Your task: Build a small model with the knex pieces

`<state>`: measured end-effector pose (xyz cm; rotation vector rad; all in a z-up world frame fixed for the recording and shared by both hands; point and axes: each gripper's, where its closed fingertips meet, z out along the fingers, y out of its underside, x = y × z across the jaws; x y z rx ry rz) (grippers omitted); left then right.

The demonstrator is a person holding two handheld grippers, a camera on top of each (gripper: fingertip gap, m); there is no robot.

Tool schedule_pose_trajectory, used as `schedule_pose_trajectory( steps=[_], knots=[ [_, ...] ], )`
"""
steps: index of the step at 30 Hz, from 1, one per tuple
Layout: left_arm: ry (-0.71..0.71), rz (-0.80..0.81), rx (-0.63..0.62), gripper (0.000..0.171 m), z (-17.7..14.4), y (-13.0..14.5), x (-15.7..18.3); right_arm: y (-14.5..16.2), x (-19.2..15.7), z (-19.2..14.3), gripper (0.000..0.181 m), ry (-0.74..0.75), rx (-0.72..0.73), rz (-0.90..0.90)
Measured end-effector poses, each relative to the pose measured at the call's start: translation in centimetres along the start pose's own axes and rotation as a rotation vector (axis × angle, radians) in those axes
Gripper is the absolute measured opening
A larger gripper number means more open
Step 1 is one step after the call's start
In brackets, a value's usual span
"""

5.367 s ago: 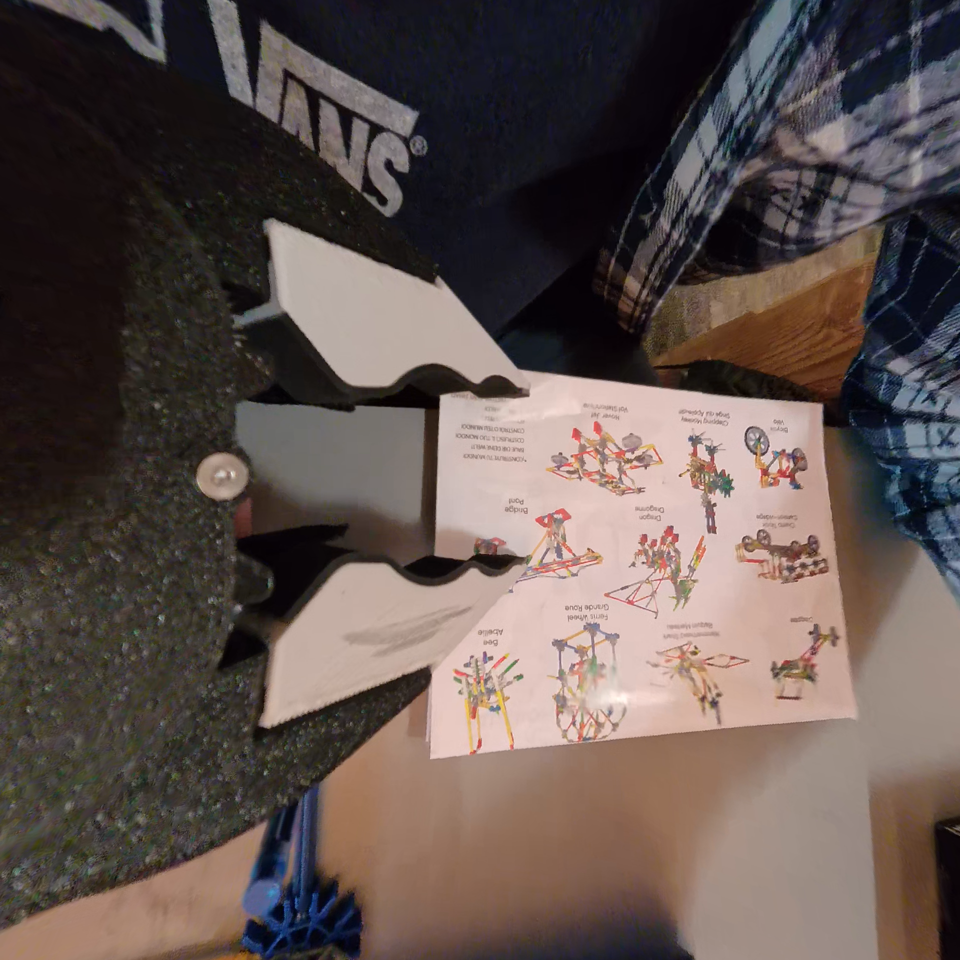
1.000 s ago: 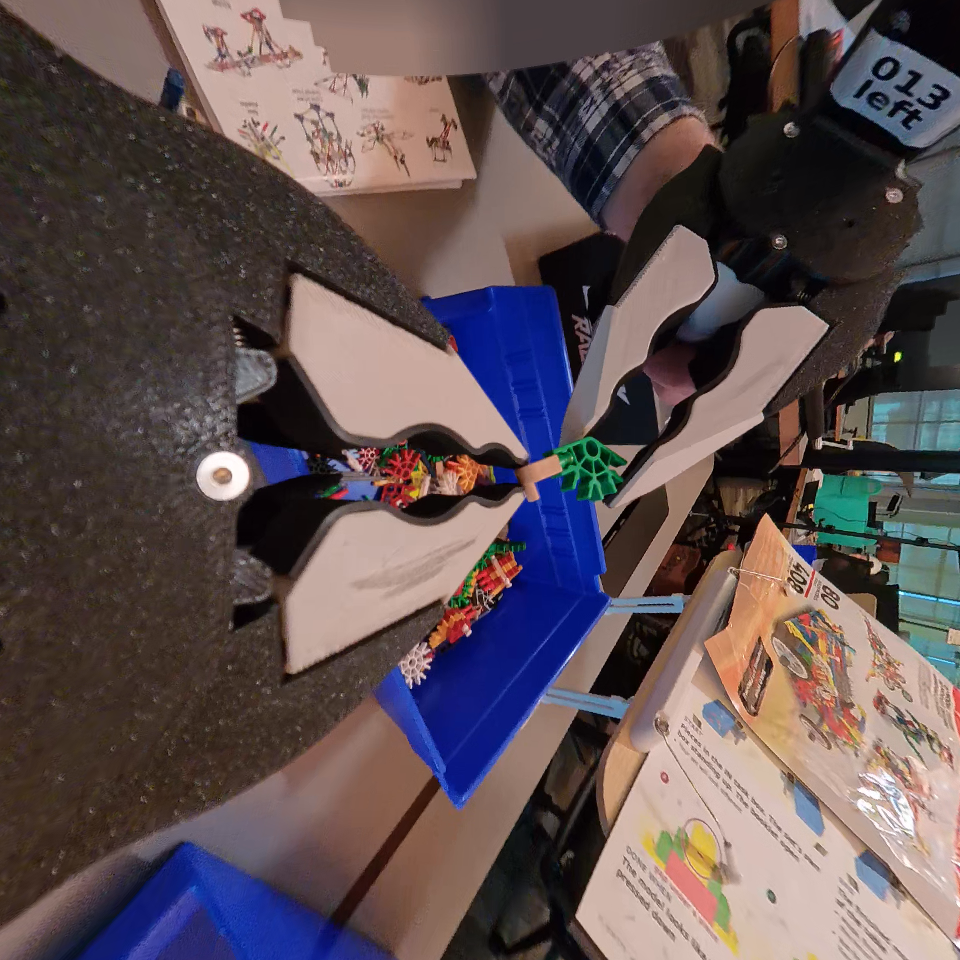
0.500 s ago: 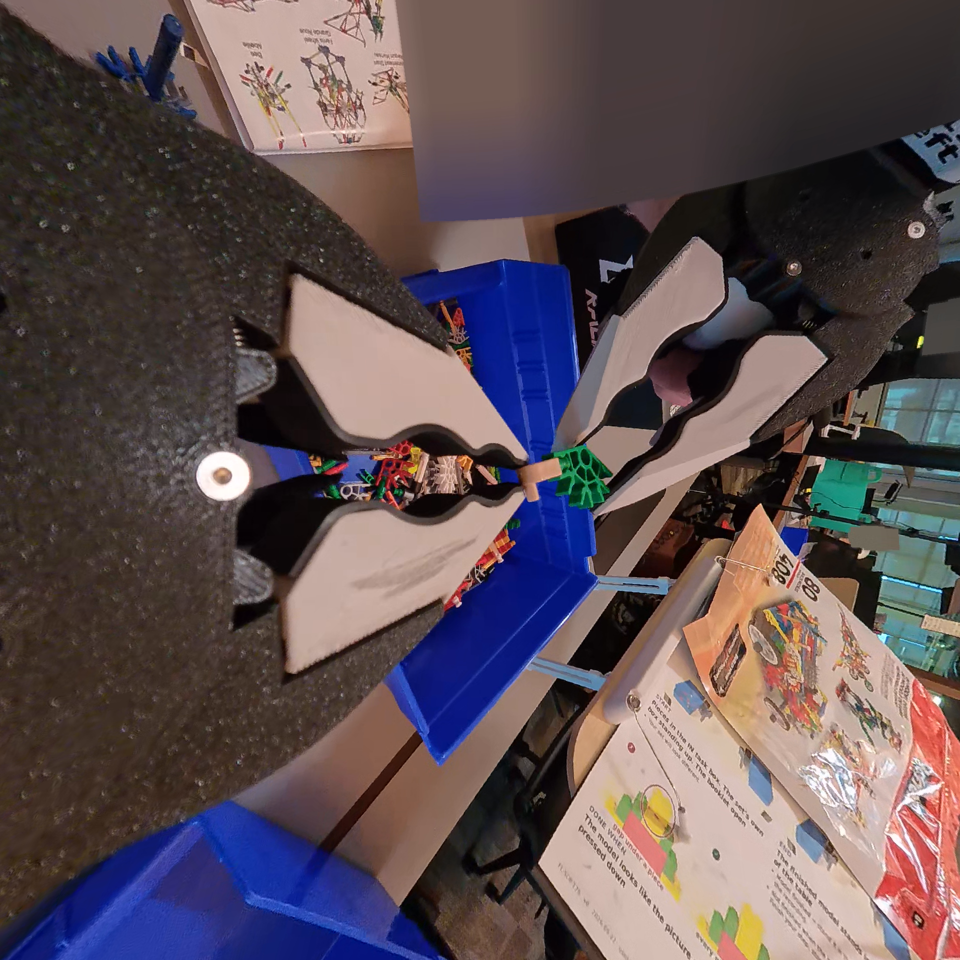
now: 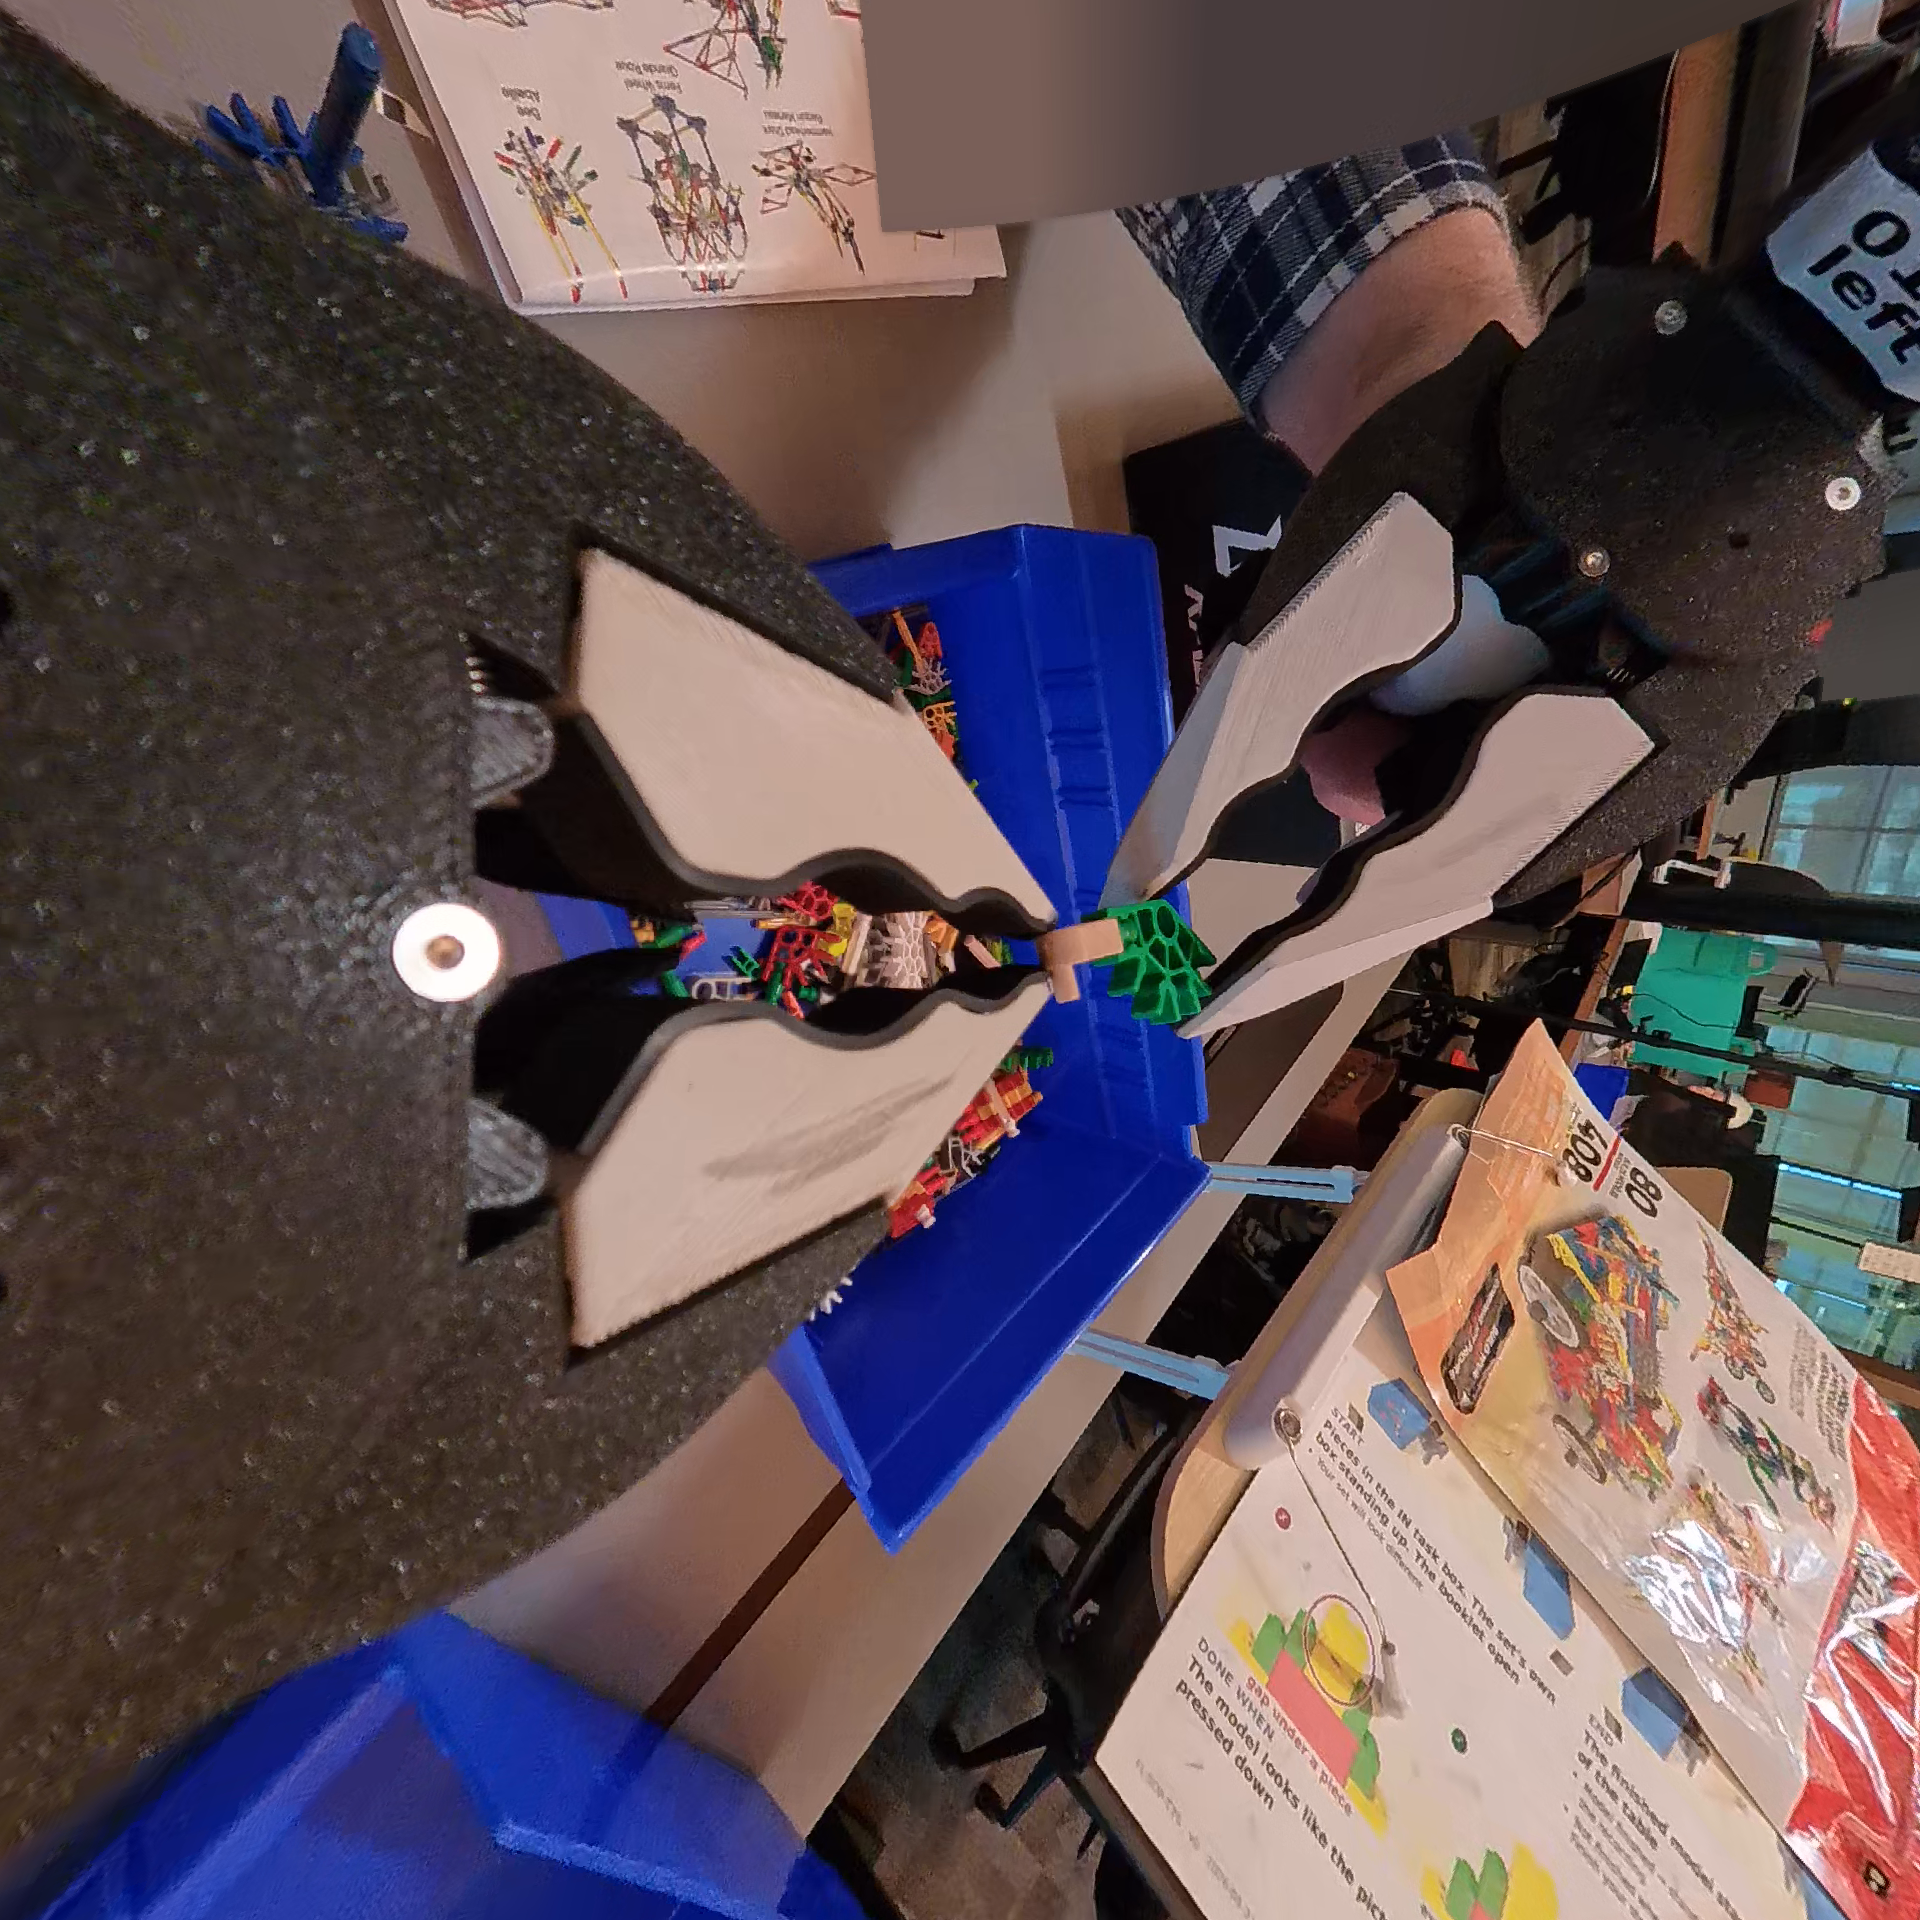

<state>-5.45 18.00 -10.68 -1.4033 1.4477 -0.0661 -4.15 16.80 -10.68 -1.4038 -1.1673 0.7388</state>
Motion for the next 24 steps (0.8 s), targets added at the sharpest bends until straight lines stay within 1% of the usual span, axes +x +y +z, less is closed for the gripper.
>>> schedule_pose_trajectory(
  steps=[6, 17, 19, 22, 24],
  knots=[
    [0.042, -0.013, -0.020, 0.021, 0.1, 0.7, 0.5, 0.7, -0.1, 0.2, 0.004, 0.000, -0.010, -0.001],
    [0.096, -0.041, -0.018, 0.025, 0.4, 0.9, 1.4, 1.3, 0.0, -0.2, 0.004, 0.013, -0.013, -0.019],
    [0.118, -0.103, 0.013, 0.028, 0.2, 0.5, 1.2, 1.4, 0.1, -0.3, 0.004, 0.020, -0.015, -0.040],
    [0.166, -0.255, 0.096, 0.030, -0.2, -0.4, 0.7, 1.3, 0.0, -0.5, 0.004, 0.026, -0.008, -0.079],
    [0.229, -0.342, 0.111, 0.033, -0.3, -0.3, 0.9, 1.2, -0.2, -0.6, 0.004, 0.024, -0.003, -0.114]
  ],
)
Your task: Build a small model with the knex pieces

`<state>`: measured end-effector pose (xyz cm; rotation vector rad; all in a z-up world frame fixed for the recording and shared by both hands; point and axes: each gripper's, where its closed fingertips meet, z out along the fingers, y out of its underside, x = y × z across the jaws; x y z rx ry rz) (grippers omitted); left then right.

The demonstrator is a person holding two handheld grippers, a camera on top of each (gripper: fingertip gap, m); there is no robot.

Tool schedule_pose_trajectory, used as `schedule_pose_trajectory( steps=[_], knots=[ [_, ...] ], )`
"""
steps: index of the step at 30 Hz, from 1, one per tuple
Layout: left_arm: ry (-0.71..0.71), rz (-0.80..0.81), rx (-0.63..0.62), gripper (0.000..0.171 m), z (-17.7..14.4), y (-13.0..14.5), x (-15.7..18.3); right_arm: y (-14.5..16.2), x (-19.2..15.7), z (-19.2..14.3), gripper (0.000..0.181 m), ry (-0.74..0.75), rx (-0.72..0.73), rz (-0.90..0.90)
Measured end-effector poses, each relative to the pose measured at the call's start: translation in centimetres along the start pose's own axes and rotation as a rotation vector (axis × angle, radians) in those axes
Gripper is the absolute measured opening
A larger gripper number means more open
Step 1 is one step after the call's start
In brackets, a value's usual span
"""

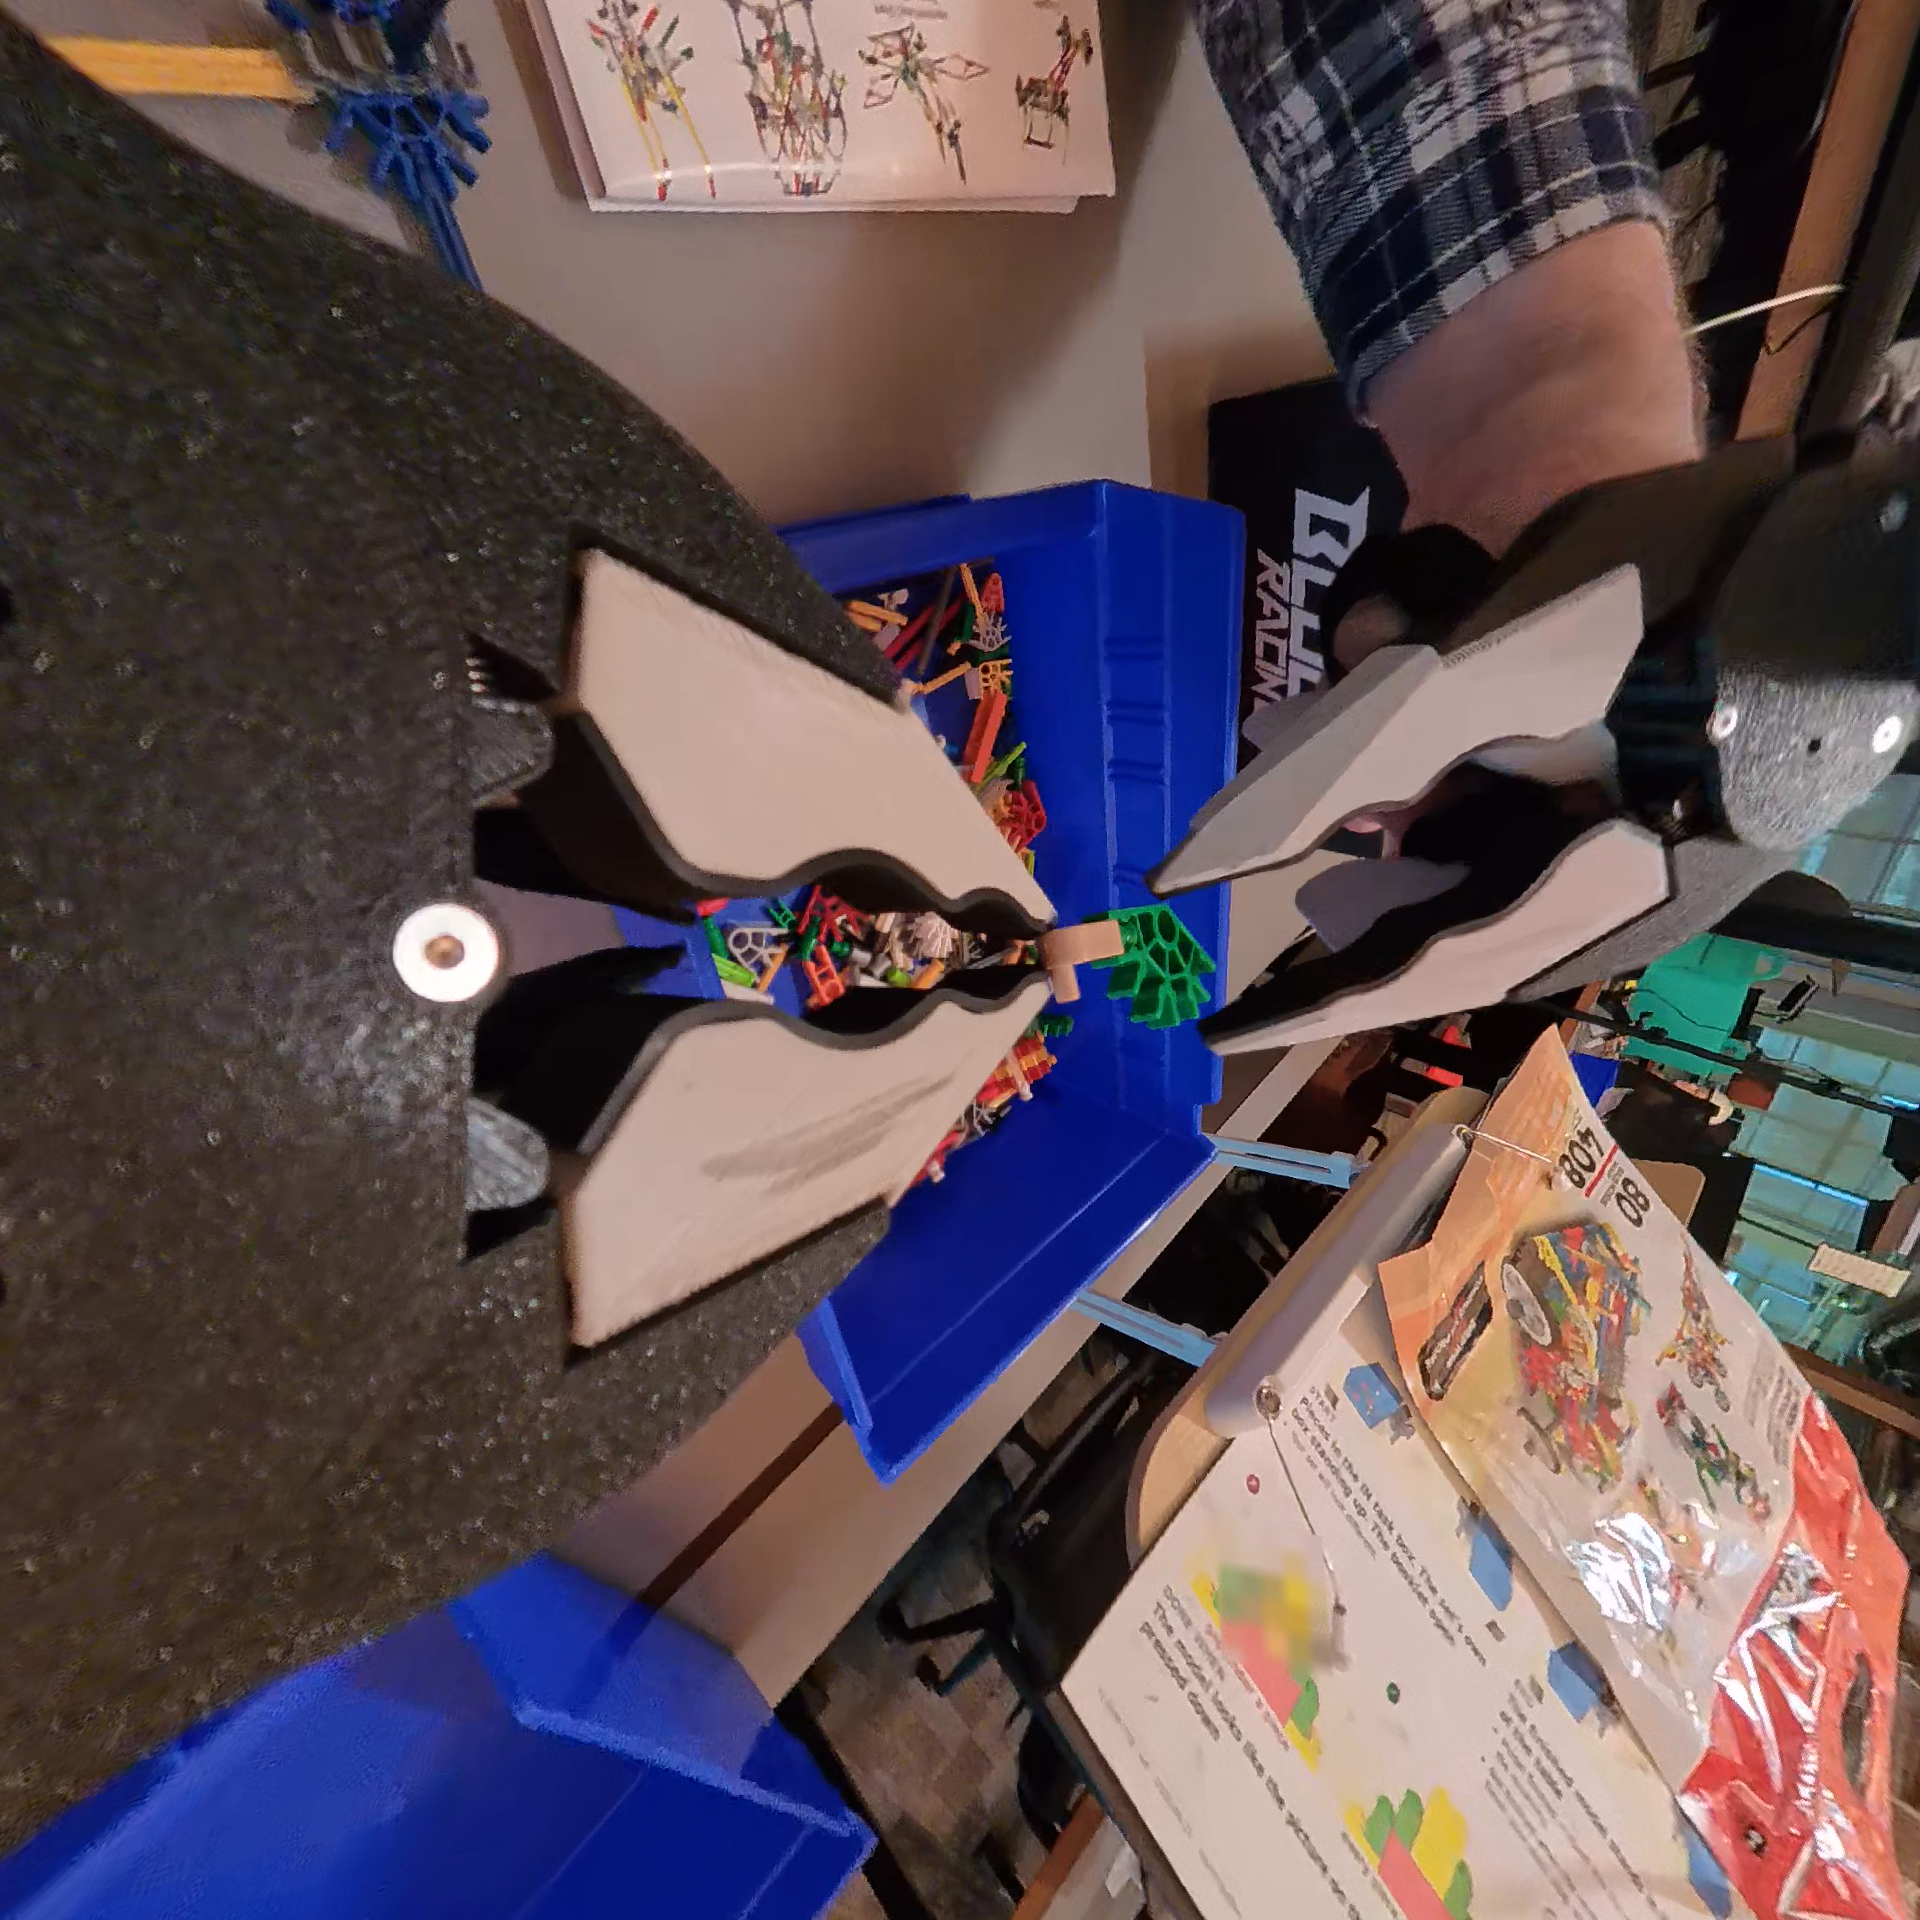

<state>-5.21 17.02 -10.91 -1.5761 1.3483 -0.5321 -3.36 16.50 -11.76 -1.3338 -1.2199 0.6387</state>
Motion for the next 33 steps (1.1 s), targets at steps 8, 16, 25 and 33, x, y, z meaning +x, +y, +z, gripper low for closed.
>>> schedule_pose_trajectory(
  steps=[8, 16, 25, 33],
  knots=[
    [0.192, -0.124, 0.093, 0.024, -0.2, -1.0, 2.0, -0.4, -1.2, 0.1, 0.004, 0.021, 0.009, -0.222],
    [0.167, -0.107, 0.133, 0.011, -0.7, -1.5, 1.5, -0.8, -0.8, 0.3, 0.005, 0.025, 0.021, -0.208],
    [0.156, -0.063, 0.203, 0.004, -1.3, -2.6, 1.6, -1.3, -1.0, 0.1, 0.021, -0.159, 0.073, 0.117],
    [0.164, -0.043, 0.234, 0.004, -1.2, -3.0, 1.9, -1.9, -0.8, 0.0, 0.020, -0.228, 0.098, 0.243]
  ],
)
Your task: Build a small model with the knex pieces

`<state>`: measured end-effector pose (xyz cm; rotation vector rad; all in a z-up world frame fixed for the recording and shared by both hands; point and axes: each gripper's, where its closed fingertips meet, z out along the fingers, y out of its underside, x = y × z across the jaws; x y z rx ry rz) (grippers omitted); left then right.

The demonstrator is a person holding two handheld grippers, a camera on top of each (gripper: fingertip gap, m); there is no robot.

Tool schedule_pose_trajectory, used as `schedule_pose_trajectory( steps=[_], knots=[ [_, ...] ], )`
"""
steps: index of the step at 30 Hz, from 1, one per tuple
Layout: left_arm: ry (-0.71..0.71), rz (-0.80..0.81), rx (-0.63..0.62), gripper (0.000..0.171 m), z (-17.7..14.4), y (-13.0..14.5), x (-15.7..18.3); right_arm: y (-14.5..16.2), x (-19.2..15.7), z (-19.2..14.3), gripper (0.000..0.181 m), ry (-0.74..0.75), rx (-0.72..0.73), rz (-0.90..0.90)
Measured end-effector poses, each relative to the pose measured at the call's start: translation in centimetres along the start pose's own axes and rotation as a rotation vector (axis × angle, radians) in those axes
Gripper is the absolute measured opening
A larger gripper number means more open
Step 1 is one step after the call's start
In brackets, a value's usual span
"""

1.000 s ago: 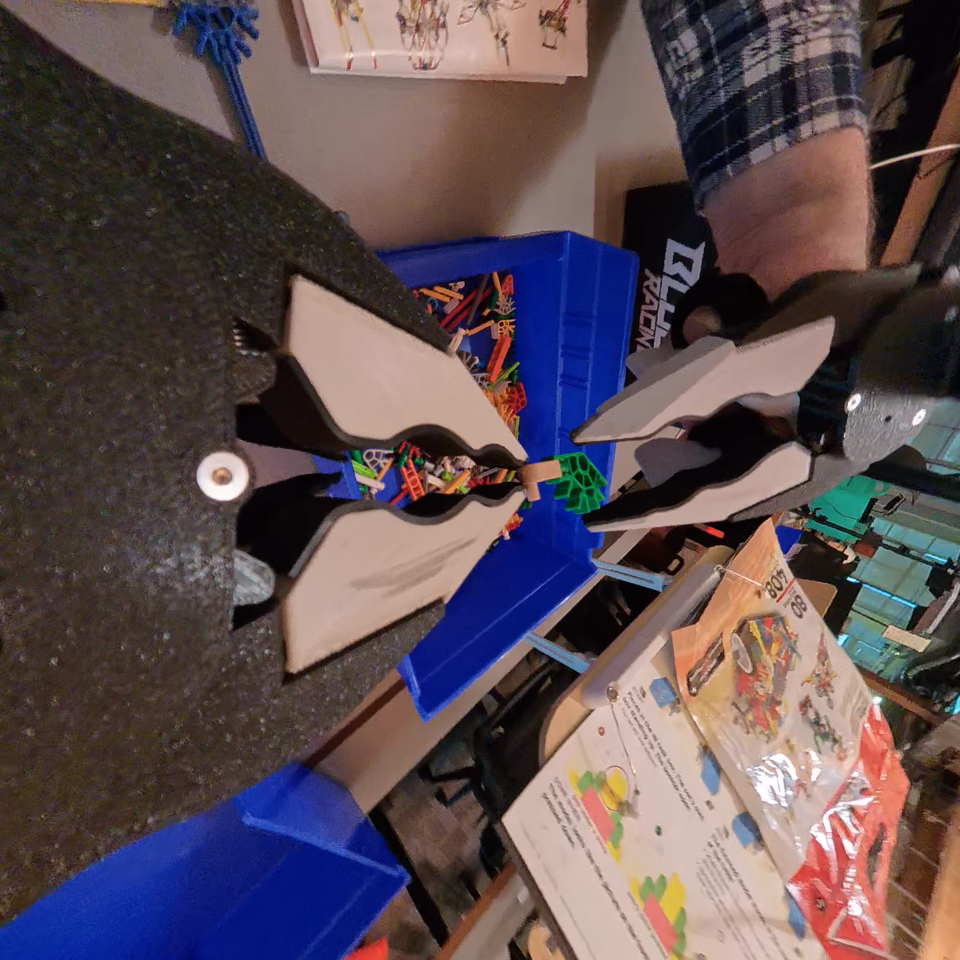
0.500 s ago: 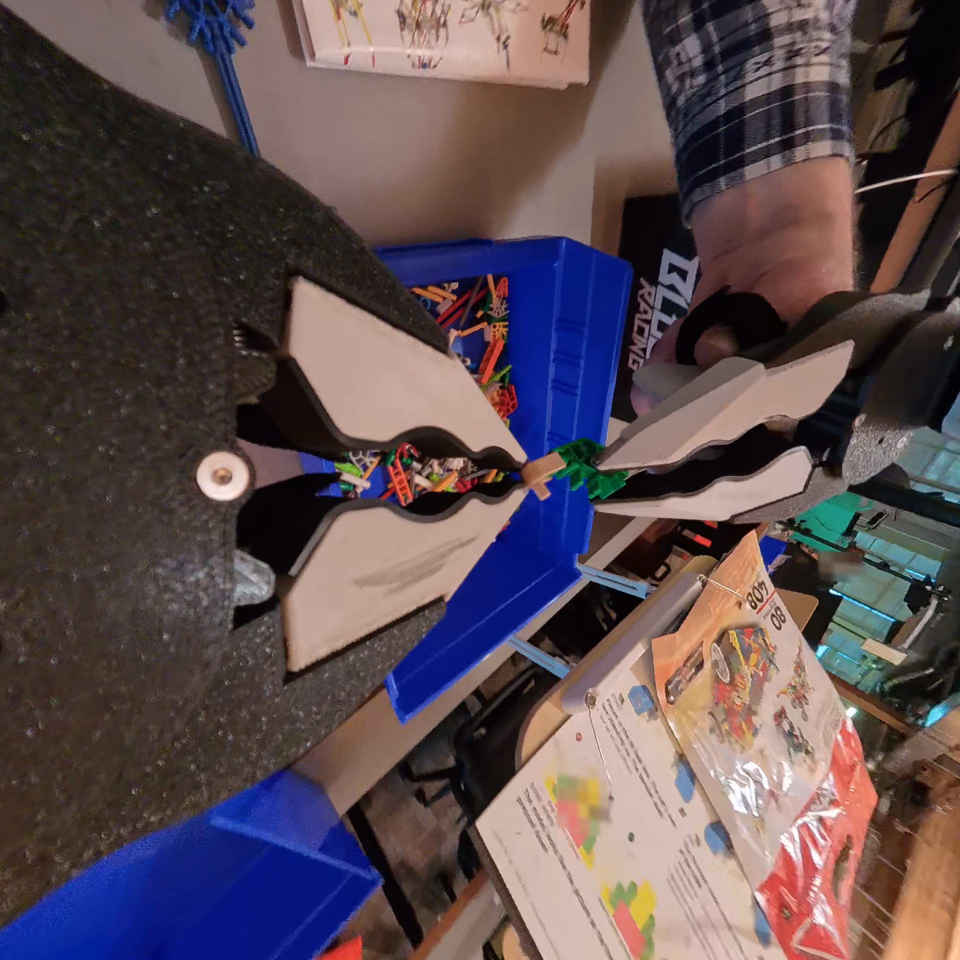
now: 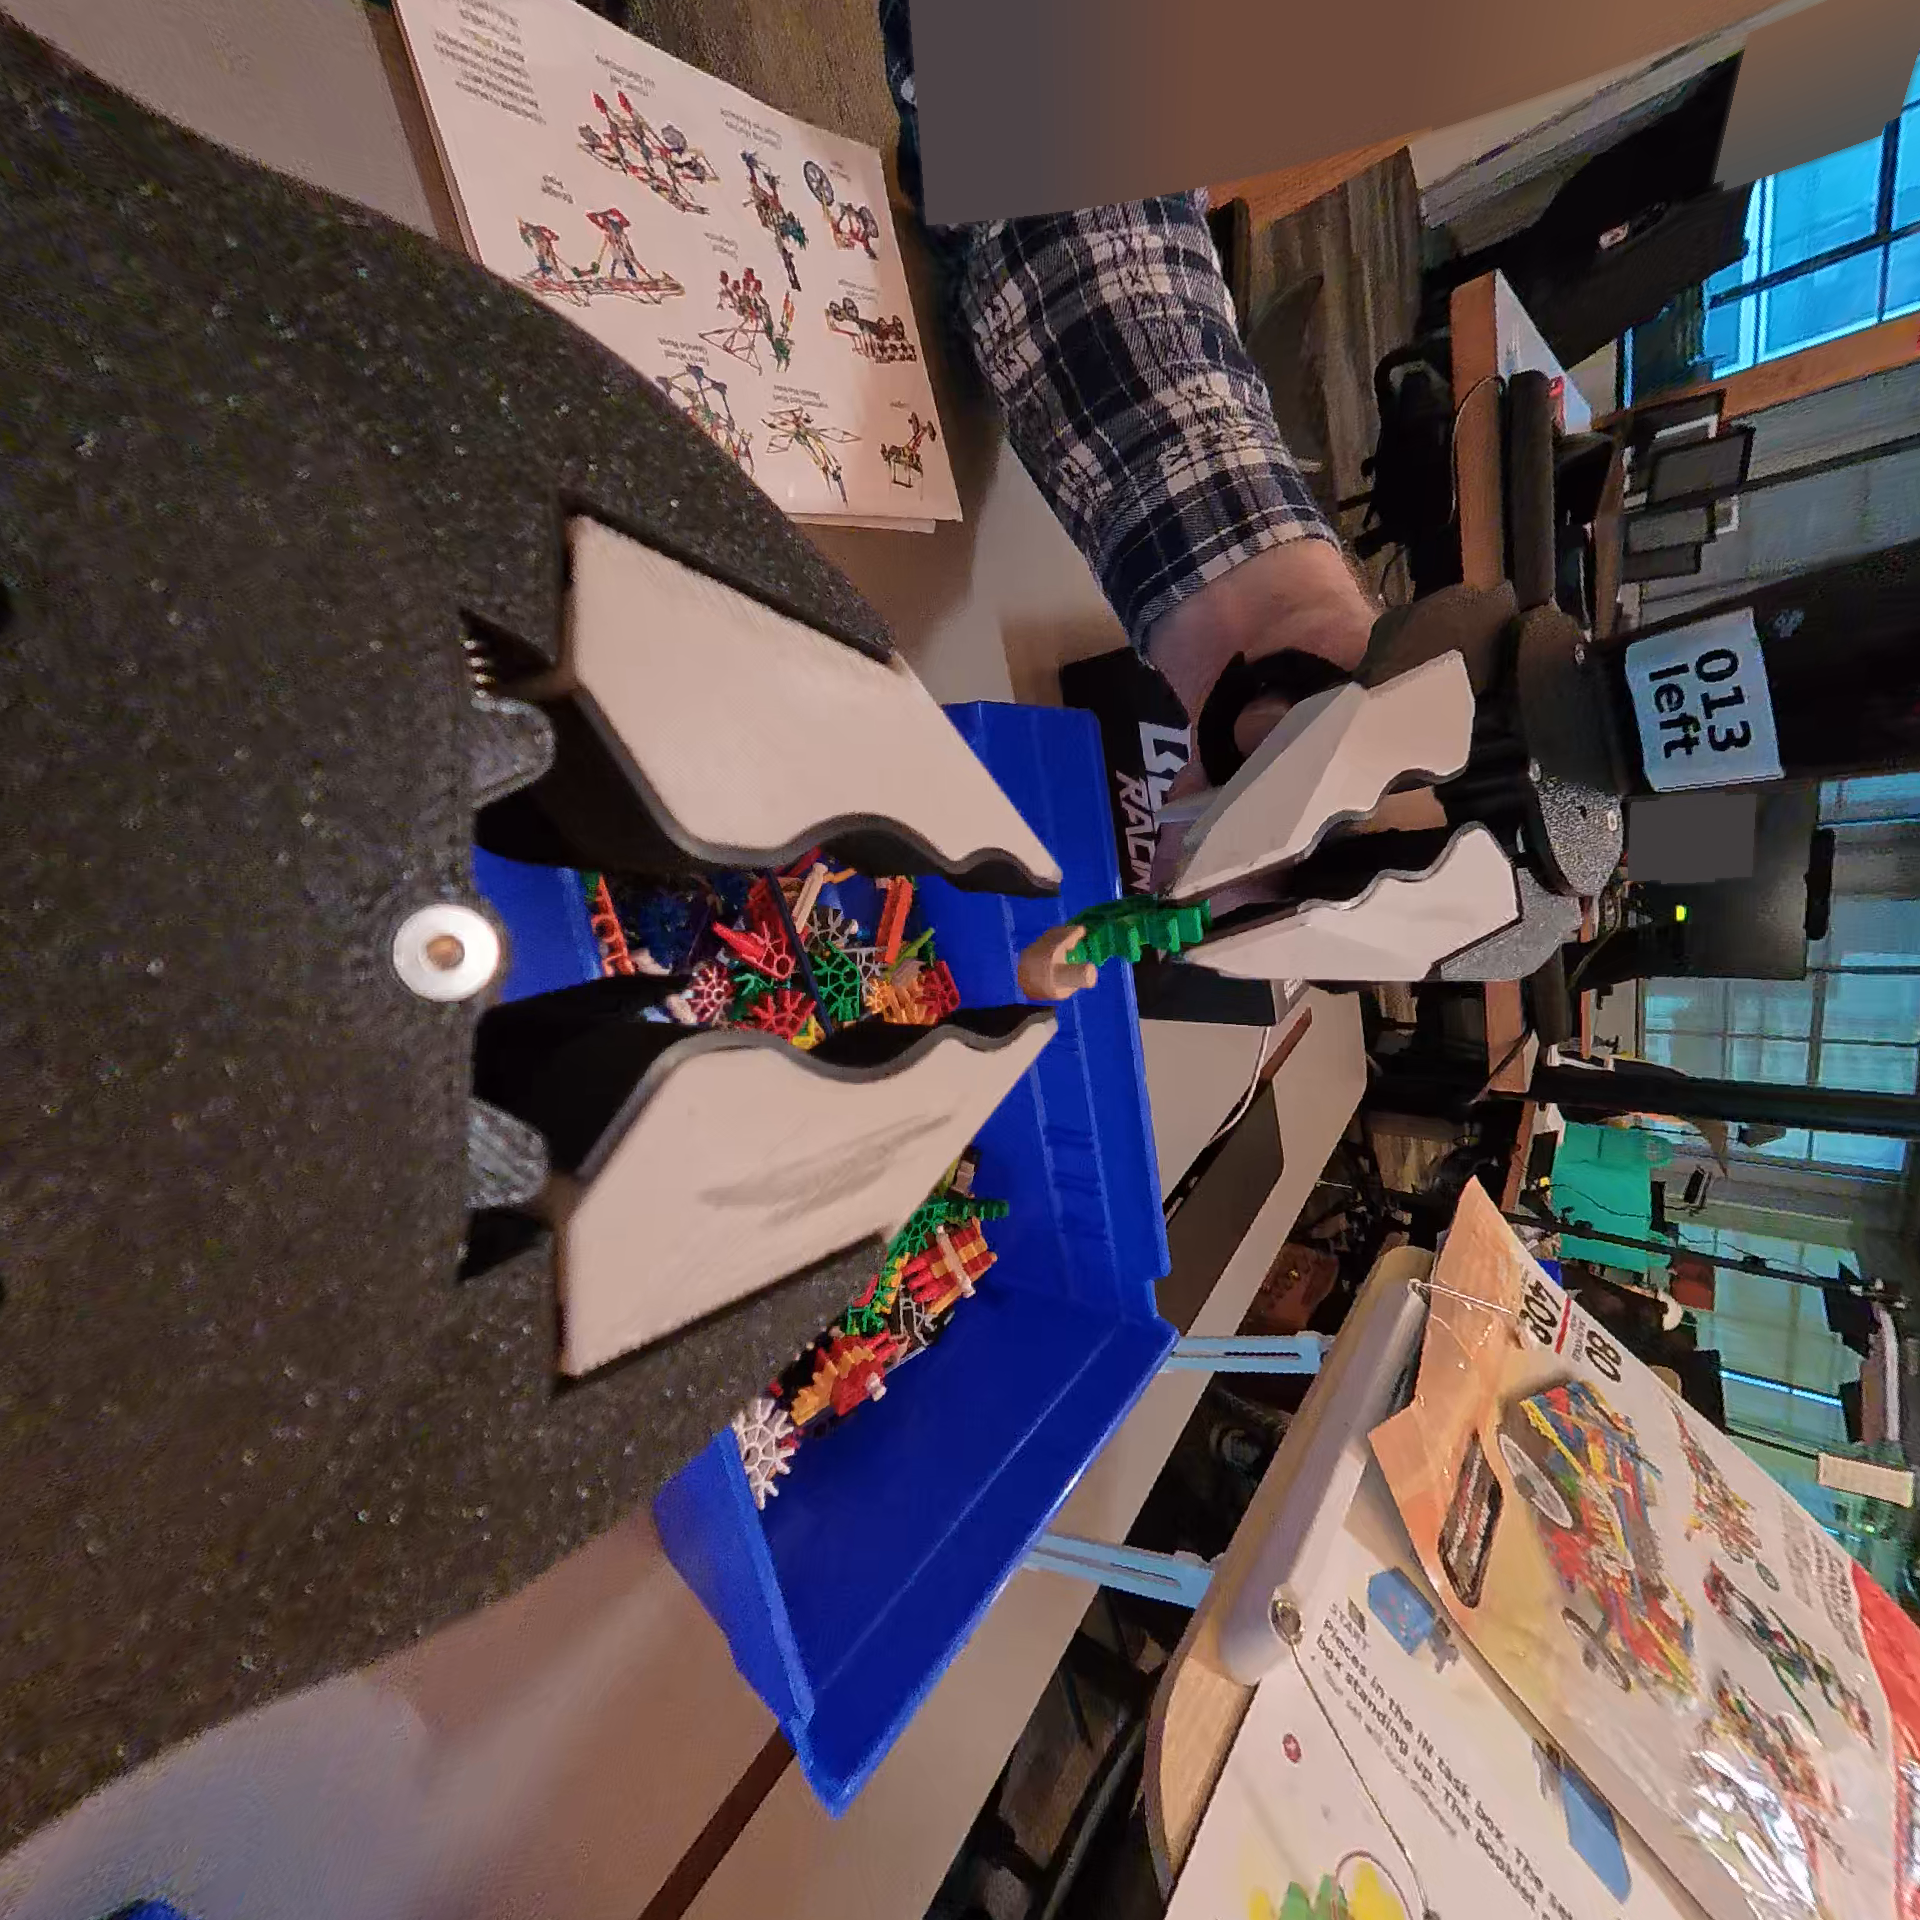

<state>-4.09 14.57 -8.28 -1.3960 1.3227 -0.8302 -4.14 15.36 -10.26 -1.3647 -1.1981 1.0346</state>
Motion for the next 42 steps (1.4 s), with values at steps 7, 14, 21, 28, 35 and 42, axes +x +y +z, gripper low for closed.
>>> schedule_pose_trajectory(
  steps=[7, 14, 21, 28, 35, 42],
  knots=[
    [0.002, 0.029, -0.007, 0.004, 0.0, -0.1, 0.3, -0.4, -0.2, 0.1, 0.012, -0.045, 0.029, 0.052],
    [0.017, 0.013, -0.012, 0.004, 0.1, 0.2, 0.4, -0.4, -0.3, 0.1, 0.010, -0.031, 0.014, -0.038],
    [-0.011, 0.006, -0.024, 0.015, 0.7, 0.6, 0.0, -0.6, 0.2, -0.1, 0.008, -0.003, 0.010, -0.072],
    [-0.044, 0.036, -0.063, 0.004, 1.1, 0.9, -0.2, -0.5, 0.5, -0.1, 0.010, 0.017, 0.021, -0.047],
    [-0.043, 0.058, -0.106, 0.003, 1.1, 1.2, 0.1, -0.1, 0.6, -0.2, 0.012, 0.036, -0.041, -0.143],
    [-0.012, 0.054, -0.117, 0.003, 1.0, 1.5, 0.5, 0.1, 0.1, -0.5, 0.010, 0.002, -0.048, -0.161]
  ],
)
